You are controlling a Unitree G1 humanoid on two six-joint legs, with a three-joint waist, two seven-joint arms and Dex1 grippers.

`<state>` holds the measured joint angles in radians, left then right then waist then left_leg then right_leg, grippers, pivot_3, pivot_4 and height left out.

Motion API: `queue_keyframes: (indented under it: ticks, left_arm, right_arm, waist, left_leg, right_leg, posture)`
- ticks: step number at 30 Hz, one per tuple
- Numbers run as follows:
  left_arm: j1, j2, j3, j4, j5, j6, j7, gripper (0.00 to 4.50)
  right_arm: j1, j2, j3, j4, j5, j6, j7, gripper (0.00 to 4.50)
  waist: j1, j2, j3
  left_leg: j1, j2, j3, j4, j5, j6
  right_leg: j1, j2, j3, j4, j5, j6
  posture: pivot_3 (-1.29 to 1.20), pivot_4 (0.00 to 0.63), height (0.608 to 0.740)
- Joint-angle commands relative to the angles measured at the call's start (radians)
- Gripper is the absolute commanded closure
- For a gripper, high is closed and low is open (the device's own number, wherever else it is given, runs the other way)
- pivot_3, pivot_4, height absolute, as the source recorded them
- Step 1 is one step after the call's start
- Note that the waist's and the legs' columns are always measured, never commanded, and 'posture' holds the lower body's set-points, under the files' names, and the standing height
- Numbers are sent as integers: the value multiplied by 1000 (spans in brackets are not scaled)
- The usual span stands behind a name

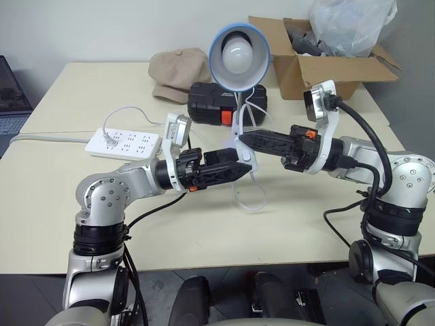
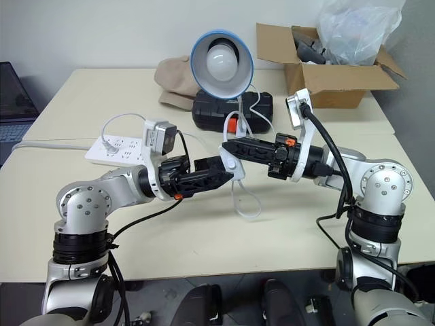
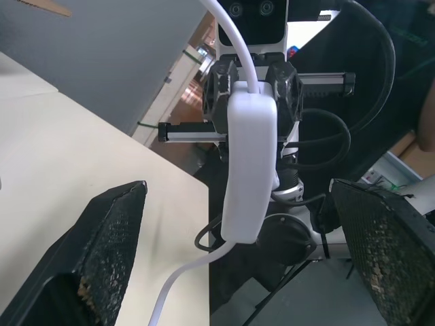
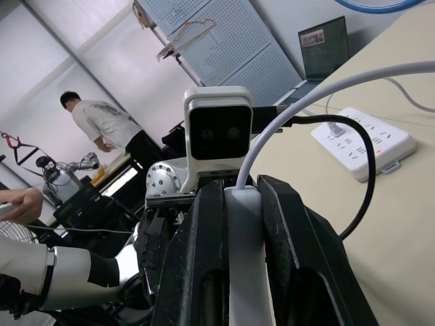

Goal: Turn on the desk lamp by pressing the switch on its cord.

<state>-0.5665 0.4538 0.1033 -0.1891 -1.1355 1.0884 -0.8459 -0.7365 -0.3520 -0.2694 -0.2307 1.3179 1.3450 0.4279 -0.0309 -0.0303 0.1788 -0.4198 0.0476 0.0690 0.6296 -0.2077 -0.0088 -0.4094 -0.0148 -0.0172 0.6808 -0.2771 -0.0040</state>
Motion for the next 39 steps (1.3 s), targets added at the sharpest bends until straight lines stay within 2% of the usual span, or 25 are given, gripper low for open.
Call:
queue_keyframes:
  ticks: [1, 7, 29, 39]
  left_arm:
    - [-16, -5, 8, -19, -26, 1, 3, 0]
    - [-18, -10, 8, -16, -31, -2, 7, 0]
    - [-13, -34, -1, -11, -18, -12, -1, 3892]
    - [-13, -32, 7, -10, -21, -22, -2, 4006]
  right_arm:
    - [-8, -14, 5, -19, 47, -30, -12, 4163]
    - [-10, -27, 20, -17, 74, -46, -29, 4163]
    - [-14, -73, 69, -16, 166, -101, -88, 4163]
    - [-13, -81, 82, -9, 174, -115, -88, 4163]
  waist:
    - [0, 0, 0]
    - [0, 0, 0]
    - [0, 0, 0]
    - [0, 0, 0]
  left_leg:
    - [0, 0, 0, 0, 0, 0]
    - [0, 0, 0, 0, 0, 0]
    - [0, 0, 0, 0, 0, 0]
    - [0, 0, 0, 0, 0, 0]
  right_leg:
    - [0, 0, 0, 0, 0, 0]
    - [0, 0, 0, 0, 0, 0]
    - [0, 0, 0, 0, 0, 0]
    - [0, 0, 0, -1, 0, 0]
  posture:
    - [0, 150, 740]
    - [0, 150, 740]
    - [0, 150, 740]
    - [0, 150, 740]
